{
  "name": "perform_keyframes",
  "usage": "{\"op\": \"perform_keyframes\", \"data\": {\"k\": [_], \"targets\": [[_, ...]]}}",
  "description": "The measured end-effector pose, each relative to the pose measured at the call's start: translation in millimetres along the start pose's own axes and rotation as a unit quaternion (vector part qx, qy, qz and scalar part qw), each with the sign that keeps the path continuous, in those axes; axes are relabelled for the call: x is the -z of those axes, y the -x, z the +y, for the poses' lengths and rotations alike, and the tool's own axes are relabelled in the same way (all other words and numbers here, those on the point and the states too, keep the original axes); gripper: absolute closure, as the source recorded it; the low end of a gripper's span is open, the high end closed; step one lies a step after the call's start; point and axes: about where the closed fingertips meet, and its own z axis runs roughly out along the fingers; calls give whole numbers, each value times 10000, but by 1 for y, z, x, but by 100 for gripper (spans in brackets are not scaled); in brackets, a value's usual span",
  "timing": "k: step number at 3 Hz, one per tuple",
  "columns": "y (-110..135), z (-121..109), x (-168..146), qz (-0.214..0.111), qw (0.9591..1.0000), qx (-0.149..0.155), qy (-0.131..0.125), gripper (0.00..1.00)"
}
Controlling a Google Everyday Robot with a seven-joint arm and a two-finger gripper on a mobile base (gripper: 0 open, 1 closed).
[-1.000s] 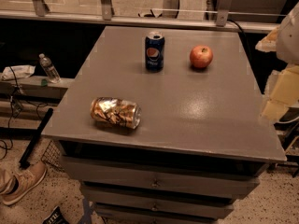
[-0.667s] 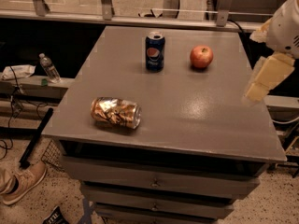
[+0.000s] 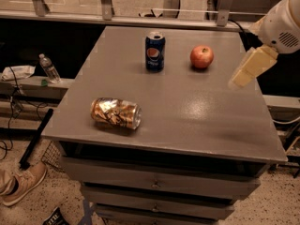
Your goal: Move pepsi can near orange can
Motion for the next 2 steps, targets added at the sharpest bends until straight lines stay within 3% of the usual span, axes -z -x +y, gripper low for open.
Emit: {"op": "perform_keyframes", "data": {"k": [1,2], "targets": [[0,0,0,4,10000,0,6,0],[38,-13,-15,-101,9997,22,-212,0]]}}
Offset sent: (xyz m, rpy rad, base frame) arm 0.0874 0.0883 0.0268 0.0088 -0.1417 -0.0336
